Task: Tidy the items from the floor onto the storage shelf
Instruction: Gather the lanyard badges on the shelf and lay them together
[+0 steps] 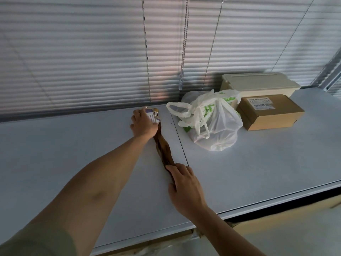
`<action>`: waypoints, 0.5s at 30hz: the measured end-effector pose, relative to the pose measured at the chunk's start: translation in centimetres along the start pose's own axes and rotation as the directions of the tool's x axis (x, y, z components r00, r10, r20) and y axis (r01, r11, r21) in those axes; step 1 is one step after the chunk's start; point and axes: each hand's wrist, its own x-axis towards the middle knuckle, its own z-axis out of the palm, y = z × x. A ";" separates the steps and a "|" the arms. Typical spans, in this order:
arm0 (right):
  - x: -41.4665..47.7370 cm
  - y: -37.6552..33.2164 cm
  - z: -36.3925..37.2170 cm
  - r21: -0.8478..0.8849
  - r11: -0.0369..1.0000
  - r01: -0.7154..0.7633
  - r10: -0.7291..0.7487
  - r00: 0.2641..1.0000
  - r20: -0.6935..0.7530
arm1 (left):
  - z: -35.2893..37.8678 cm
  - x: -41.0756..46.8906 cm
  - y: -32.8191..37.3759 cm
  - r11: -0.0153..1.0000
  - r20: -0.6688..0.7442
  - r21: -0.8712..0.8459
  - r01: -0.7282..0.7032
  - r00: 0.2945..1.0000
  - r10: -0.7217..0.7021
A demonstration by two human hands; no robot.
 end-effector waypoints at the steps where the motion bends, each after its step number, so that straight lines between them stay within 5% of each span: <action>1: 0.0 0.0 -0.1 0.005 1.000 -0.003 0.003 1.000 0.001 | 0.0 -0.1 -0.3 1.000 0.010 -0.002 -0.030 0.999 0.030; 5: 0.1 -0.2 -0.8 0.023 1.000 -0.013 0.012 0.999 0.036 | -0.6 -0.3 -1.1 0.985 0.065 0.011 -0.174 0.983 0.173; 11: 0.6 0.1 -1.1 0.040 0.998 -0.041 0.039 0.997 0.067 | -0.9 -0.4 -1.8 0.979 0.209 0.016 -0.203 0.958 0.195; 15: 0.6 0.2 -1.1 0.044 0.998 -0.048 0.045 0.997 0.067 | -0.8 -0.4 -2.1 0.971 0.143 0.050 -0.233 0.964 0.224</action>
